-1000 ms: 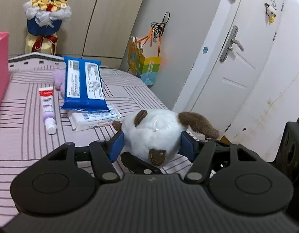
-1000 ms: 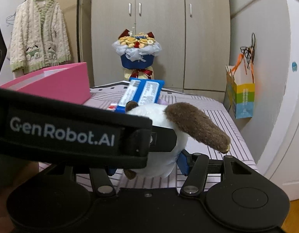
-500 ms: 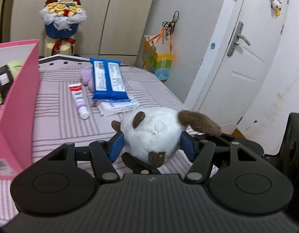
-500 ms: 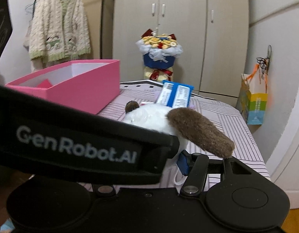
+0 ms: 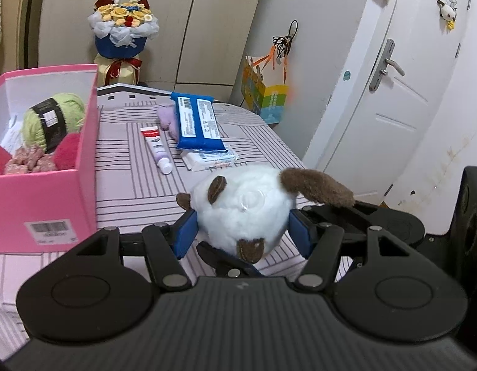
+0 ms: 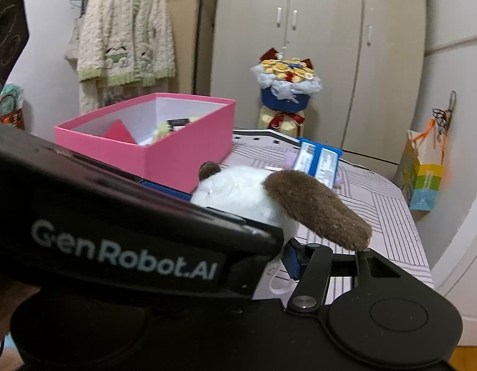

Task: Organize soft objects
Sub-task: 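Lift the plush dog with the left gripper and carry it over the box, then lower the plush dog into the box and open the left gripper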

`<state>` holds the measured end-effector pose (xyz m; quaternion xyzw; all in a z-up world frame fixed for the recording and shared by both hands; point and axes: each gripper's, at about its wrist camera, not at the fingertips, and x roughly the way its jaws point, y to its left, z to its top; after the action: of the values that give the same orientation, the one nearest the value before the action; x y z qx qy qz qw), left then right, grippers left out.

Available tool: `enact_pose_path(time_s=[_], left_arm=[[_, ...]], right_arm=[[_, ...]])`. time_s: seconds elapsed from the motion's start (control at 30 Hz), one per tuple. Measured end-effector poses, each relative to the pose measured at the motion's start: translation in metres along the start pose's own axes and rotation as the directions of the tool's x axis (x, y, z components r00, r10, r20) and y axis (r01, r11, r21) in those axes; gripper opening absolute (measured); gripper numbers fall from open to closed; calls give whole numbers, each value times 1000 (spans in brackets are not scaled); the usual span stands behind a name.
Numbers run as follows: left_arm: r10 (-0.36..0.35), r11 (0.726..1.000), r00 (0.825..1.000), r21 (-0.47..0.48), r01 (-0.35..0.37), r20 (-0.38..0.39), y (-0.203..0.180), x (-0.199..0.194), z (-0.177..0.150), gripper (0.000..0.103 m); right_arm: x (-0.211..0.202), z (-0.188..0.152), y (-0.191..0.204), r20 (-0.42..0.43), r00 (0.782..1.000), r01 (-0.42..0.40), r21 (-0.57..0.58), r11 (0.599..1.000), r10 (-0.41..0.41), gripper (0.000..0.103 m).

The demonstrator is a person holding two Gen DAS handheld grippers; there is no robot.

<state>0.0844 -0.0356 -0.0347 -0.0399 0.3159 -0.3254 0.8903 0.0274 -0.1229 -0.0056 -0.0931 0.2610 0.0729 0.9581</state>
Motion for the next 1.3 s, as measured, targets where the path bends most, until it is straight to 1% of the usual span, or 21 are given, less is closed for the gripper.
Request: enact_pose_path(time_s=[0.1,0.23,0.4,0.57,0.63,0.73,0.87,1.0,1.2,1.3], left_arm=[[-5,1000,1000,-19,4,-9,6,-16,5,62],[4,1000,1000,-27,-4,7,13,-40,14,62],[54,999,995,-4,-54,88,21,-70,26,62],[113,994,984,-7,-113,141,39,-85,44,62],[138,990,979,-14,-138,151,50,-87,51,63],[157,988,976,-35,-153,153,66,-87,64,63],[159,985,978,-82,-149,135,94,-80,79,64],[166,980,980,-132,-151,112,120,-68,86,64],[167,965,984,-214,-149,67,156,-42,87,64],[161,957,987,-249,-149,27,172,-28,87,65]], right_arm=[[-9,11,9,3,1000,-23,-38,999,24,62],[-22,29,20,42,997,-65,-86,994,68,62],[-28,54,33,126,984,-109,-122,987,124,62],[-16,76,44,185,967,-150,-140,979,175,62],[-6,85,46,199,958,-180,-133,975,204,62],[8,96,45,212,946,-226,-113,967,246,62],[31,112,43,208,934,-282,-78,956,292,62],[60,122,45,172,930,-322,-45,946,324,62],[107,125,41,88,916,-396,53,917,391,62],[128,125,38,33,906,-422,116,899,421,62]])
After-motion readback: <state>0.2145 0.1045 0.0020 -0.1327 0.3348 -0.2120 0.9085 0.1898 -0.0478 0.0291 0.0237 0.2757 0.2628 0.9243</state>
